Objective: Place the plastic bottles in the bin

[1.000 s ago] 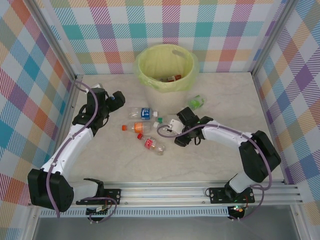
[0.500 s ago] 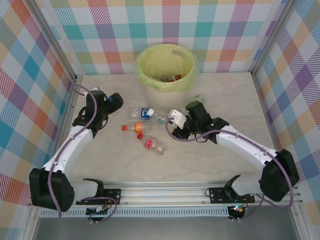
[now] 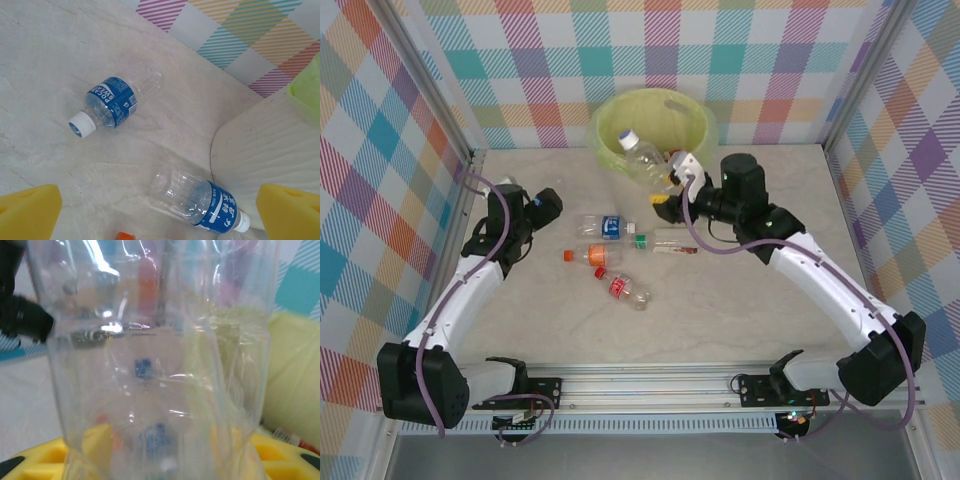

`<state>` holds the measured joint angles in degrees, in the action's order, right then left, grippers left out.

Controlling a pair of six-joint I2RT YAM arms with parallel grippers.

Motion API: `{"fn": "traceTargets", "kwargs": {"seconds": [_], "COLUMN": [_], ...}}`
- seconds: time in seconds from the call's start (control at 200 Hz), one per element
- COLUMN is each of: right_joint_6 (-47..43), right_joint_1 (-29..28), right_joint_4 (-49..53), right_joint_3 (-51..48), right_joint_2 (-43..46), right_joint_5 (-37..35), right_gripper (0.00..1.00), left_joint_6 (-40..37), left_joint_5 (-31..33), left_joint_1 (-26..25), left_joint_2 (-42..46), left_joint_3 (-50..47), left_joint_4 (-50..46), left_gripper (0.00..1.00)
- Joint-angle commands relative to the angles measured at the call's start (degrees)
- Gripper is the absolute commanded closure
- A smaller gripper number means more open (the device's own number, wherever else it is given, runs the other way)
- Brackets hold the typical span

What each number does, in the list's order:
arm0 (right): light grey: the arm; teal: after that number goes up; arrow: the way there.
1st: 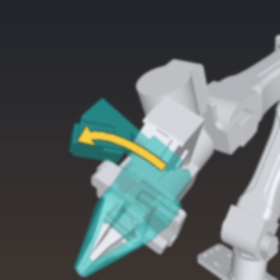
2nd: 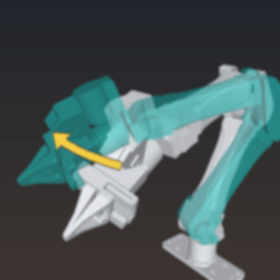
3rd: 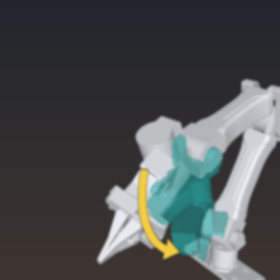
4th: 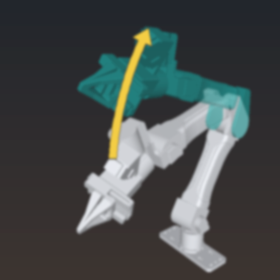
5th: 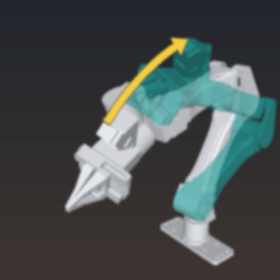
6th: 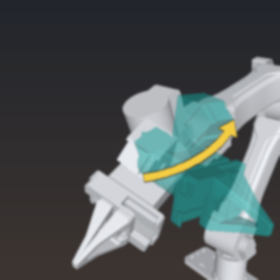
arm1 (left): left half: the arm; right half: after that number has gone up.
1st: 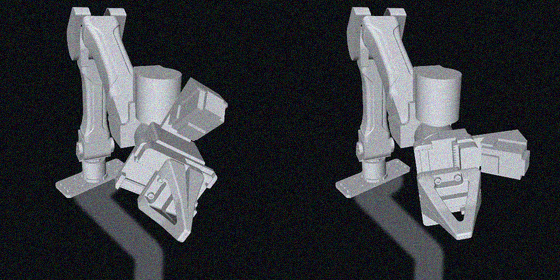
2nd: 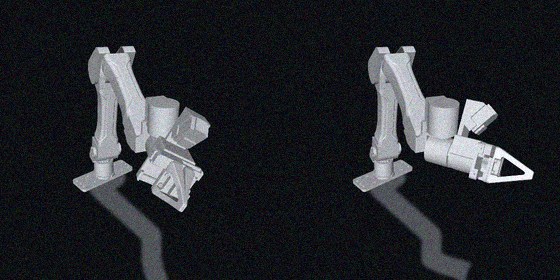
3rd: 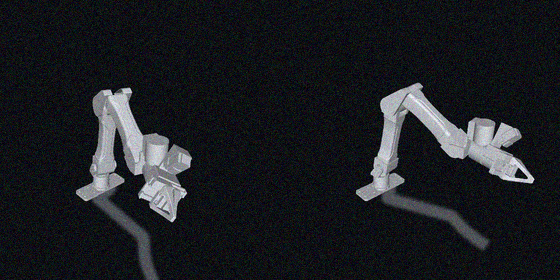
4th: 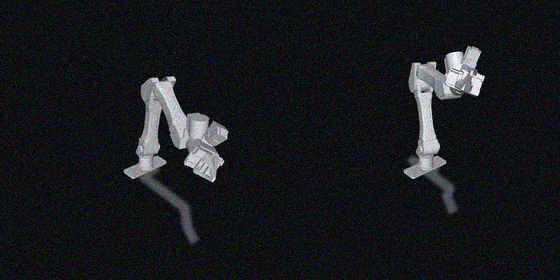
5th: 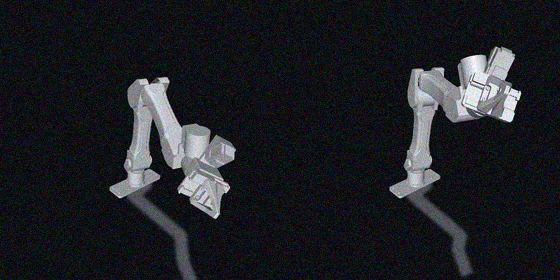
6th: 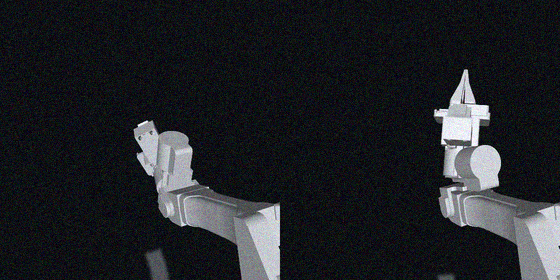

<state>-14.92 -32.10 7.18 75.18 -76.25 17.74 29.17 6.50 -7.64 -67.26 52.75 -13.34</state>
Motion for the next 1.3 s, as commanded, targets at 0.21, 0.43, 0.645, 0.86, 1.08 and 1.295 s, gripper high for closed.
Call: {"fn": "traceTargets", "kwargs": {"seconds": [0.21,0.43,0.645,0.86,1.08,1.295], "right_joint_6": [4.8,8.1,15.1,20.0,23.2,23.7], "right_joint_1": [3.0,4.2,4.2,4.2,3.9,3.5], "right_joint_4": [-2.0,7.8,17.3,25.5,28.5,27.7], "right_joint_3": [17.0,31.2,43.7,53.5,59.7,60.3], "right_joint_2": [-13.2,-24.8,-34.1,-41.5,-46.8,-46.9], "right_joint_5": [-9.7,-16.1,-20.2,-18.8,-15.3,-5.5], "right_gripper": [0.51,0.49,0.46,0.42,0.37,0.22], "left_joint_6": [0.5,0.6,0.9,0.1,-2.5,-3.9], "left_joint_5": [-0.7,-1.1,-2.1,-2.7,-4.2,-4.7], "left_joint_1": [2.5,3.6,4.1,4.8,7.4,9.9], "left_joint_2": [4.8,6.4,6.0,4.0,-6.0,-13.7], "left_joint_3": [-3.0,-4.0,-4.1,-3.4,1.9,5.6], "left_joint_4": [0.0,-0.4,0.0,1.5,2.7,5.0], "left_gripper": [0.00,0.00,0.00,0.00,0.00,0.00]}}
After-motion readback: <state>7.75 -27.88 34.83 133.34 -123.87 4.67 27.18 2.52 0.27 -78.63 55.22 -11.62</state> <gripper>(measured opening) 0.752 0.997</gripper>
